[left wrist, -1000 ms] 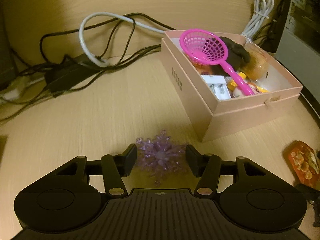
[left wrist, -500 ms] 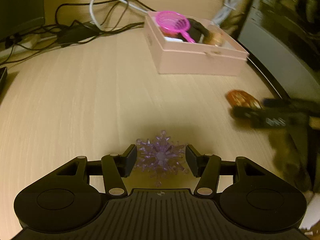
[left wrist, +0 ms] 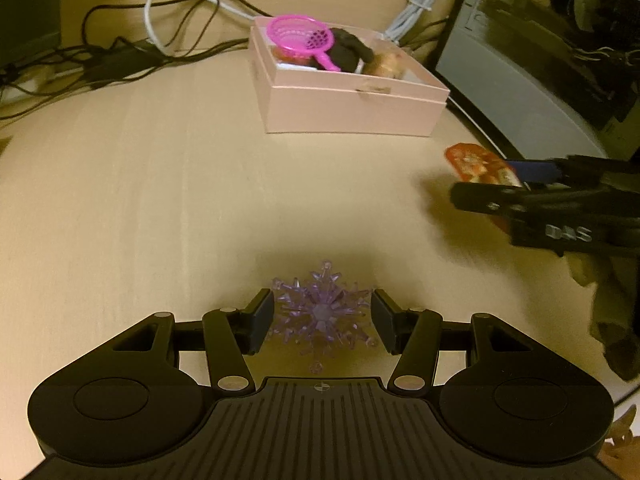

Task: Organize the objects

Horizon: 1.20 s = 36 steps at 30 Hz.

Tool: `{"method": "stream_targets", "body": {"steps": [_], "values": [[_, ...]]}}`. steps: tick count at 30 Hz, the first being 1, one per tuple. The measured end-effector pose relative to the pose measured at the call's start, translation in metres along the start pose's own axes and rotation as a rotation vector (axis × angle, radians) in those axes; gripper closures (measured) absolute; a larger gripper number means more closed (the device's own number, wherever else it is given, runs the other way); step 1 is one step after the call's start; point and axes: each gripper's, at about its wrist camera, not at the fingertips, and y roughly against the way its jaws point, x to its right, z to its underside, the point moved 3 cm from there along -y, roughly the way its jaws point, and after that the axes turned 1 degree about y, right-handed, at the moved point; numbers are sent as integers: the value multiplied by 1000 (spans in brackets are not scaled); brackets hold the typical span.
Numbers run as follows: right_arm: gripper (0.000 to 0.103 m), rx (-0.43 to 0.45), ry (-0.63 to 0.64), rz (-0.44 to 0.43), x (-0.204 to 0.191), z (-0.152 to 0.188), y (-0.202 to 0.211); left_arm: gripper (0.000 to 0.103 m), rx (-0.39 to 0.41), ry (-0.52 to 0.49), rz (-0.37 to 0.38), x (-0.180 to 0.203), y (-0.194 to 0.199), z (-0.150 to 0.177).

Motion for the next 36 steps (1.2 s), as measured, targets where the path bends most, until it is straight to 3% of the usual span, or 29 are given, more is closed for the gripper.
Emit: {"method": "stream_targets", "body": {"steps": [6,13,19,20,22,24,28,33,36], "values": [[29,40,-21,33,2,5,23,45,114,29,-5,-2,9,-42],[29,48,-64,86,4,16,38,45,328,-67,-18,15,15,-138],[30,47,-95,122,11,21,47,44,438,-69,5,27,-16,-208],[30,42,-97,123,11,21,46,44,425,-94,7,29,-34,-214],[30,33,-92,125,11,21,43,43,307,-131,-25,29,-73,-218],[30,35,-85,128,10,20,41,43,268,-110,-24,26,-94,-215],[30,20,-100,107,14,14,30,44,341,-21,-9,12,-82,-205],[30,0,-107,79,17,0,7,44,410,18,13,-18,-46,-182],[30,8,-86,69,18,-17,-6,44,466,122,26,-43,-31,-181]]}}
